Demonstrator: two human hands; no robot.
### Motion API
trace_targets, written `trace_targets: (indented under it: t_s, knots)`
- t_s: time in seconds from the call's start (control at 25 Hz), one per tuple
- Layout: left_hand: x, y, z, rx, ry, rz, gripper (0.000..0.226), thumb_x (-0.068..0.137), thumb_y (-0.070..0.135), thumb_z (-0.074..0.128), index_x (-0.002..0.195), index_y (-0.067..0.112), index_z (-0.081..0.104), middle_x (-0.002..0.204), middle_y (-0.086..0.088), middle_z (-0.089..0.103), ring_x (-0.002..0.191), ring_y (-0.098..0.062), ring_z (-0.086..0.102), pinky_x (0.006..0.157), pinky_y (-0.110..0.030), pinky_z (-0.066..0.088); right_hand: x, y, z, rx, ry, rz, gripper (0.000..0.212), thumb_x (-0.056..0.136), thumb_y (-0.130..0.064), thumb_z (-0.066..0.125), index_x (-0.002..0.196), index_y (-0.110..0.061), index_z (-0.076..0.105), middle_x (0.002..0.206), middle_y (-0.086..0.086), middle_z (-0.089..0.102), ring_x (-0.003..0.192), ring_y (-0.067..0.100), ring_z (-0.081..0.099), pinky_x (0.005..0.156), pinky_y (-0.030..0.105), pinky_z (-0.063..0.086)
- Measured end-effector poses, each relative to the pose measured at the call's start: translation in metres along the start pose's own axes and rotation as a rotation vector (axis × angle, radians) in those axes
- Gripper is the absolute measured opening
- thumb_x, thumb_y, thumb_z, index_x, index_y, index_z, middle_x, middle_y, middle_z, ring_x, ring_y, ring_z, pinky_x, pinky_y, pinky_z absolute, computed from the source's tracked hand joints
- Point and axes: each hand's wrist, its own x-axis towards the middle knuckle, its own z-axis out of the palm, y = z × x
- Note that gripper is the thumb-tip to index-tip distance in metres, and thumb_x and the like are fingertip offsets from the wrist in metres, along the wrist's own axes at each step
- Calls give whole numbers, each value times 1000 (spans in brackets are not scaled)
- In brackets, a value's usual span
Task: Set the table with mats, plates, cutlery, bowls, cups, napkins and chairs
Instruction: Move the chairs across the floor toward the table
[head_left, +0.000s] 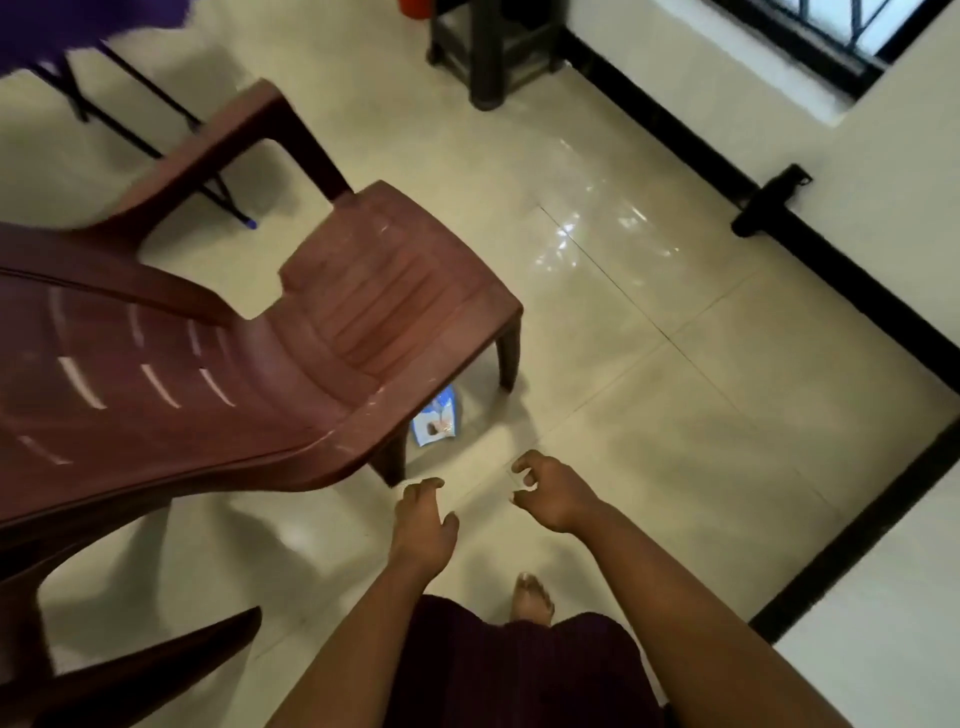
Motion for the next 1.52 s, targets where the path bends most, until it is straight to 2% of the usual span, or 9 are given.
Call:
trace_targets:
  t_s: [0.28,0.44,0.6,0.76,0.92,1.16,1.28,1.4,1.52]
  knots:
    - [135,-33,135,-435,62,-343,54,92,17,61,141,14,38,143,-13,42,127,-29,46,101,-37,41,175,79,80,521,90,123,32,88,-25,67,118,-19,59,102,1,63,97,19,61,84,29,47]
    - [234,-54,192,-626,92,-334,72,91,17,61,149,18,18,147,-9,41,128,-28,46,105,-38,40,293,129,123,689,158,129,24,86,-22,66,108,-21,58,115,6,65,92,21,62,69,25,46]
    - [344,-75,209,-574,37,-298,100,70,36,71,151,19,14,147,-3,35,130,-32,43,106,-50,41,381,175,132,676,201,139,26,91,-16,61,116,-7,61,98,8,62,84,23,57,68,31,46]
    - [388,-63,204,-576,183,-55,62,91,29,61,145,21,31,143,-4,42,127,-26,46,105,-34,39,424,197,111,1051,346,150,18,92,-16,60,108,-8,61,103,10,61,87,25,59,76,35,44]
    - [405,-77,200,-440,189,-16,59,92,27,60,143,17,32,144,-6,41,127,-25,46,95,-27,37,422,198,89,1179,510,116,18,94,-13,55,111,-7,59,112,11,63,86,21,62,79,36,46]
    - [428,-112,193,-344,103,-243,82,84,29,60,151,16,14,152,-15,26,136,-31,36,110,-43,36,438,187,125,1189,435,240,33,92,-10,54,124,0,57,125,17,62,121,33,58,102,42,44]
    - [434,-121,194,-491,-5,-337,109,51,42,68,149,28,22,148,-12,36,130,-27,45,103,-45,44,456,152,140,1065,392,153,26,93,-11,57,117,-3,57,96,10,61,94,26,67,79,33,50]
    - [426,-132,185,-484,43,-289,81,84,37,64,147,13,19,125,-7,48,107,-23,52,85,-33,48,477,128,170,910,226,153,11,92,-17,58,97,-7,61,94,8,58,79,22,60,79,37,47]
    - [445,-157,175,-456,132,-323,74,87,37,64,143,10,23,137,-9,44,120,-29,47,98,-38,43,500,110,193,758,172,147,14,91,-19,60,81,-9,57,90,11,58,72,22,54,72,33,43]
